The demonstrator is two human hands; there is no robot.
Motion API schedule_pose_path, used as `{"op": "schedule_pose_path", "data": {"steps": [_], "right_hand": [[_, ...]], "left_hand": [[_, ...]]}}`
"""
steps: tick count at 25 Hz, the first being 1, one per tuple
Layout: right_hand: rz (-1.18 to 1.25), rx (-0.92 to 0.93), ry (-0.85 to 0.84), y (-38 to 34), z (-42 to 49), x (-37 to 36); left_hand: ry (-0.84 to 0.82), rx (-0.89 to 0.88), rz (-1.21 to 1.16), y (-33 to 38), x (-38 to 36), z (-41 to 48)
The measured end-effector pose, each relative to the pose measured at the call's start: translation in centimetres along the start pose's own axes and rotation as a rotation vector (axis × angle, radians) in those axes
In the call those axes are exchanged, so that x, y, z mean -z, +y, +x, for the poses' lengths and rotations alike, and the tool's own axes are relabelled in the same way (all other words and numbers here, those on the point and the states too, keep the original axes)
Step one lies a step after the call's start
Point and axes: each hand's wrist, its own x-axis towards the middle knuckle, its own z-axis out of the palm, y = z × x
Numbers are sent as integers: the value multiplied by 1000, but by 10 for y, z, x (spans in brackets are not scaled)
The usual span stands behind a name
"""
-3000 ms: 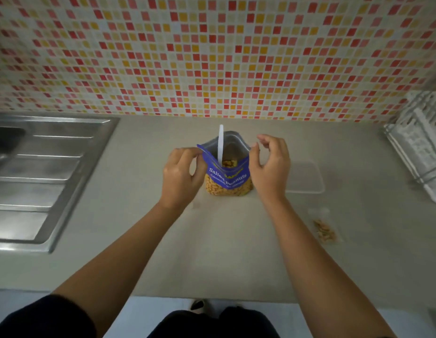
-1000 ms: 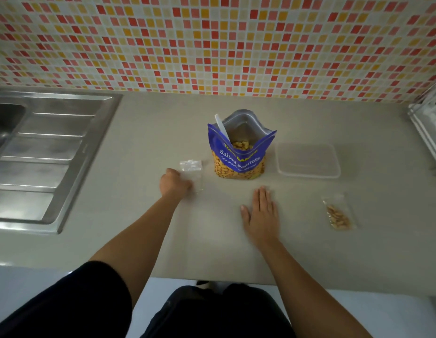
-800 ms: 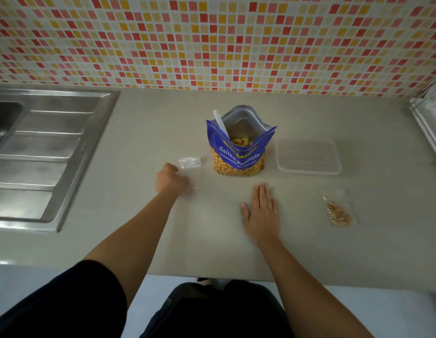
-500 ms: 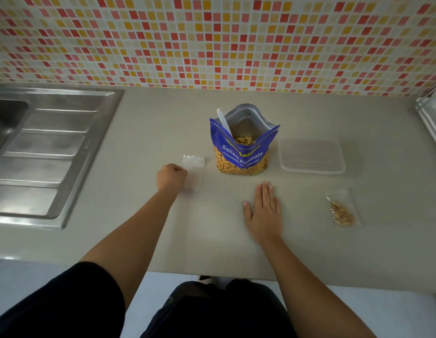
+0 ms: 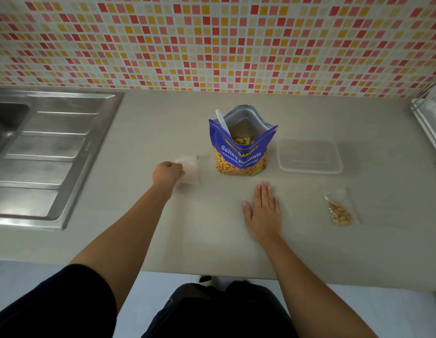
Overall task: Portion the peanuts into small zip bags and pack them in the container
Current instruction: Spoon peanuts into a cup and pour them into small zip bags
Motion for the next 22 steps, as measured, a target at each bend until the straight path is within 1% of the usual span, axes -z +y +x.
{"op": "schedule_pose_path", "data": {"steps": [2,3,5,6,7,10,12,13,14,16,18,19,22], "right_hand": [[118,-12,14,1,1,4],[218,-30,59,0,1,8],[443,-64,179,-2,0,14],[570,-89,202,-5,-1,18],[711,-129,189,-10,-3,23],[1159,-318,-8,-31,-3,36],[1361,-408,-92,-37,-2,35],[1412,-437,-91,-38,-1,35],[1412,-458,-72,-36,1,33],[1299,-449,-50,-30,3,33],[1155,-372,-100,-24,3,36],[1105,-326,-131,-21,2,38],[1048,-245,-158,-13,4,44]], "left_hand": [[-30,-28,-58,3,1,-7],[-80,-50,-109,3,-1,-13],[-233,-64,-256,-1,-8,-32],[-309,-42,-332,-3,-13,-43],[-366,-8,-383,-7,-18,-52],[-478,91,-416,-22,-36,-73],[-530,112,-428,-31,-44,-81],[-549,102,-423,-33,-47,-84],[-559,84,-418,-34,-49,-85],[-555,61,-473,-32,-50,-84],[-538,52,-550,-26,-47,-76],[-540,27,-522,-23,-44,-73],[-602,-51,-308,-19,-39,-71]]}}
